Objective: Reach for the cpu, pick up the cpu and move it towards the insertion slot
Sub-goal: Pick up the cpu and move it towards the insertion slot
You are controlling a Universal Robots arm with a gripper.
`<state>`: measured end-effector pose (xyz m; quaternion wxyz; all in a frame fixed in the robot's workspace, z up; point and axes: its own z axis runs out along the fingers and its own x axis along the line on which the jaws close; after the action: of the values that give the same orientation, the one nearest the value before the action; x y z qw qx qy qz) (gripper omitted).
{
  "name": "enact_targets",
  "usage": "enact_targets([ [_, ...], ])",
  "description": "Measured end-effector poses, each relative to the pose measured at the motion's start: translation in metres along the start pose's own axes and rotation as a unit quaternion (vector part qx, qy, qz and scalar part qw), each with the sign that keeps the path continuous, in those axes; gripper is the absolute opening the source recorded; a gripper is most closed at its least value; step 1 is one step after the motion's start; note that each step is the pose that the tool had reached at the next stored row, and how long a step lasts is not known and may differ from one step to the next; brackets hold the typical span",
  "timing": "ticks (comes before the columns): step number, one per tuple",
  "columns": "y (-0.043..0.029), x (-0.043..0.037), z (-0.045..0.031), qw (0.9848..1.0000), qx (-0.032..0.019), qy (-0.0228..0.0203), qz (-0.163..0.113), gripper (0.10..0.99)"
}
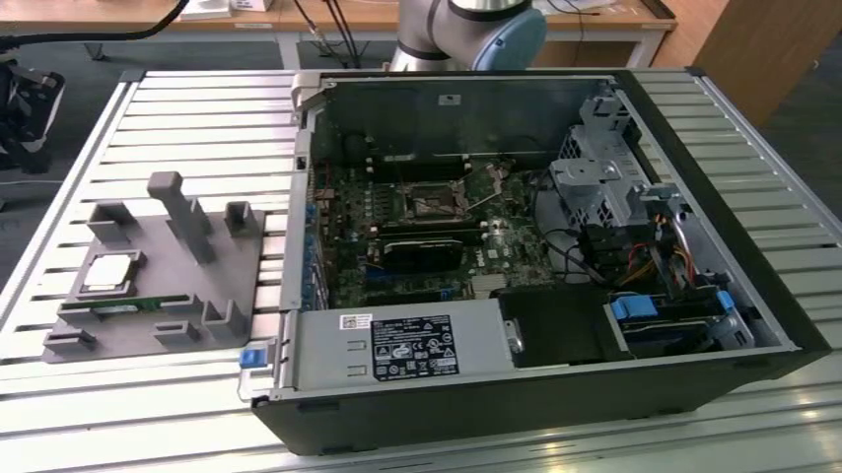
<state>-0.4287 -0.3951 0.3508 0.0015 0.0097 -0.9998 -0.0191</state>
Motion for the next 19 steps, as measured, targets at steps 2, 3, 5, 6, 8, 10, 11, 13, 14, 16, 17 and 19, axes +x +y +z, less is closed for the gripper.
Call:
enact_targets([
  [2, -0.0009, 0.0012, 0.0036, 1.0, 0.0, 0.0001, 0.0, 0.106],
  [3, -0.0012, 0.0017, 0.0055, 1.0, 0.0, 0.0001, 0.0, 0.106],
  [5, -0.0016, 0.0025, 0.009, 1.0, 0.0, 0.0003, 0.0, 0.106],
  [6, -0.0017, 0.0029, 0.0109, 1.0, 0.0, 0.0005, 0.0, 0.114],
  [8, -0.002, 0.0034, 0.0145, 1.0, 0.0, 0.0007, 0.0, 0.169],
  [10, -0.0022, 0.0036, 0.0181, 1.0, 0.0, 0.0011, 0.0, 0.294],
  [11, -0.0023, 0.0038, 0.02, 1.0, -0.0001, 0.0014, 0.0, 0.294],
  [13, -0.0033, 0.0047, 0.0236, 1.0, 0.0, 0.0017, 0.0, 0.412],
  [14, -0.0038, 0.0052, 0.0253, 1.0, 0.0, 0.0019, 0.0, 0.412],
  [16, -0.0048, 0.0062, 0.0289, 1.0, 0.0, 0.002, 0.0, 0.525],
  [17, -0.0052, 0.0066, 0.0308, 1.0, 0.0, 0.0021, 0.0, 0.525],
  [19, -0.0059, 0.0073, 0.0344, 1.0, -0.0001, 0.0021, 0.0, 0.584],
])
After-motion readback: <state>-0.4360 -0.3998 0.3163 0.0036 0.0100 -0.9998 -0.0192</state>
